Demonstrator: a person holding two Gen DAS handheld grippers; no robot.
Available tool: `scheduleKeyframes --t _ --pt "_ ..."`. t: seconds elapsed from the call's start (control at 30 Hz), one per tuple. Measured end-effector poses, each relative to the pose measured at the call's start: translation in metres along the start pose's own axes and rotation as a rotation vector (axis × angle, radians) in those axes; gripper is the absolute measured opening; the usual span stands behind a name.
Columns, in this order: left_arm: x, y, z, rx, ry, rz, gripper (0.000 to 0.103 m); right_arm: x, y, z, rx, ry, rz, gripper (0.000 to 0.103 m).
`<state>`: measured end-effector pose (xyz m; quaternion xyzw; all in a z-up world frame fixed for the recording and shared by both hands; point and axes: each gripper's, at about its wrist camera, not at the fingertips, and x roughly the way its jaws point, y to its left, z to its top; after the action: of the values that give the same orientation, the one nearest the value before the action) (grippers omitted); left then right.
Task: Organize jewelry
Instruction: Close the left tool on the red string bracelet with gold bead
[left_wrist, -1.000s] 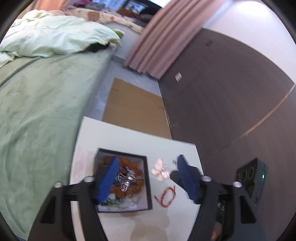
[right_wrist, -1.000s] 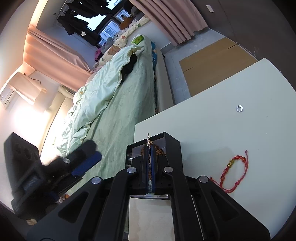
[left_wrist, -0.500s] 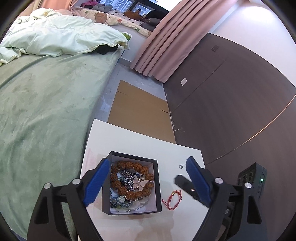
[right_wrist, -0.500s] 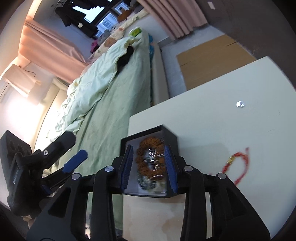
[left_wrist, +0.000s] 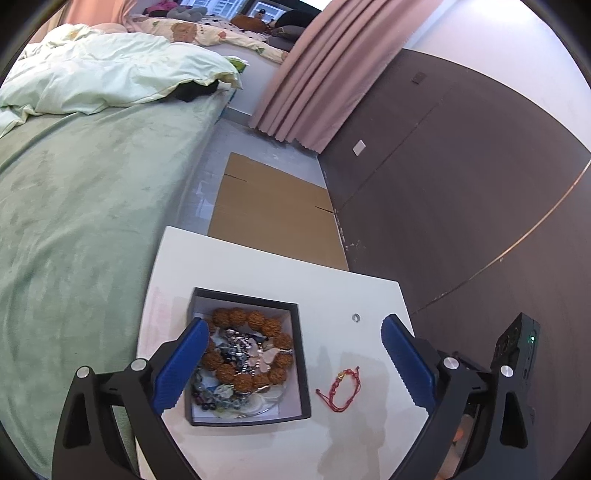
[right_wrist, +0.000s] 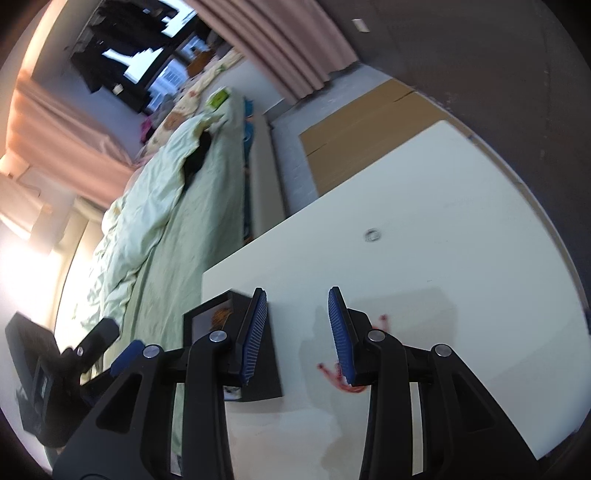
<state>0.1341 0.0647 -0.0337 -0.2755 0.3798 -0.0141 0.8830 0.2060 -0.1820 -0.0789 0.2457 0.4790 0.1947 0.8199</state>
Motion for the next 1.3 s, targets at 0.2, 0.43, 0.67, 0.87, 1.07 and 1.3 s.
scheduleKeyframes --t 0.2,0.43,0.67,0.87,1.07,1.3 --pt "0.019 -0.025 -0.001 0.062 0.023 -0.032 0.086 -0.002 -0.024 0.013 0.066 -0.014 -0.093 0.035" --pt "0.053 -0.06 -0.018 0.141 0.111 -0.06 0.061 -0.002 -0.042 0.028 0.089 -0.002 -0.128 0.035" --pt "0.088 -0.093 -0.045 0.264 0.208 -0.046 0.054 -0.007 -0.059 0.033 0.095 0.044 -0.145 0.035" --pt "0.115 -0.103 -0.067 0.3 0.298 -0.036 0.04 -0.022 -0.073 0.034 0.093 0.041 -0.158 0.035" --pt "0.145 -0.108 -0.09 0.286 0.372 -0.037 0.033 -0.032 -0.083 0.033 0.105 0.042 -0.151 0.035" --pt "0.165 -0.114 -0.108 0.325 0.381 0.038 0.027 -0.033 -0.087 0.032 0.113 0.055 -0.147 0.036"
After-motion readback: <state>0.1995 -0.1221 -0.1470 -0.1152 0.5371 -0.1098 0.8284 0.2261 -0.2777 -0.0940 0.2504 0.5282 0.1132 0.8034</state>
